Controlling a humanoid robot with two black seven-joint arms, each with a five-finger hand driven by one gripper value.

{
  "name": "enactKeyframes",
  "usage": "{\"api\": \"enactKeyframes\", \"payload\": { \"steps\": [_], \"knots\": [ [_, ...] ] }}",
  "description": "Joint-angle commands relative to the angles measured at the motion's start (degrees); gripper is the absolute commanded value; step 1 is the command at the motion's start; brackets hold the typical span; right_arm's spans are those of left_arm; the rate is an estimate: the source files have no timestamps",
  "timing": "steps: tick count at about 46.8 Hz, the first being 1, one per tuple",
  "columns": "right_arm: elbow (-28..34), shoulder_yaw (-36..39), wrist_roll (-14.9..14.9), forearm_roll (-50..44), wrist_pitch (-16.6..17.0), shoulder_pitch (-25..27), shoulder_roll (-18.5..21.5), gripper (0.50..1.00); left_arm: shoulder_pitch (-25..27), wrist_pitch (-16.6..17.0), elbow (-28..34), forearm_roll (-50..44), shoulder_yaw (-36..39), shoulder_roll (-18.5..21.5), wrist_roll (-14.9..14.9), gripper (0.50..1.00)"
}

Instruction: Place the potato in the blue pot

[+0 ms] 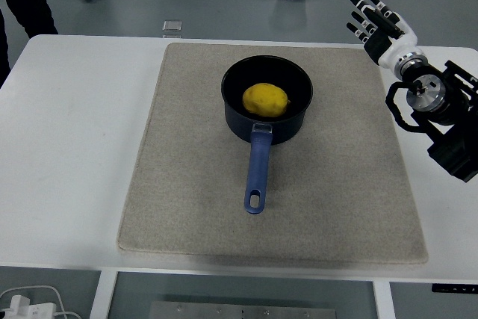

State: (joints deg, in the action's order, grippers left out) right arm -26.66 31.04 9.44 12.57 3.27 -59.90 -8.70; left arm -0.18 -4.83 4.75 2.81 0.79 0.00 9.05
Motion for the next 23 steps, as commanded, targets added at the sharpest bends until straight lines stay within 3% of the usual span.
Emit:
{"api": "enactKeyframes", "payload": {
  "steps": [1, 9, 14, 23],
  "knots": [
    [0.47, -0.01, 0.23, 0.08, 2.27, 0.66, -0.35, 0.93, 0.01, 0.0, 0.0, 0.0, 0.0, 0.0, 0.0, 0.996],
    [2.93, -0.01, 2.51, 0.0, 4.29, 1.02, -0.35, 0.93, 0.01, 0.0, 0.0, 0.0, 0.0, 0.0, 0.0, 0.996],
    [3.72, -0.1, 5.76, -0.27, 4.29, 1.19, -0.44, 0.932, 0.01, 0.0, 0.09, 0.0, 0.0, 0.0, 0.0, 0.996],
    [4.07, -0.1, 6.47, -0.44, 4.29, 1.28, -0.35, 0.93, 0.01, 0.0, 0.09, 0.0, 0.0, 0.0, 0.0, 0.996]
  ]
}}
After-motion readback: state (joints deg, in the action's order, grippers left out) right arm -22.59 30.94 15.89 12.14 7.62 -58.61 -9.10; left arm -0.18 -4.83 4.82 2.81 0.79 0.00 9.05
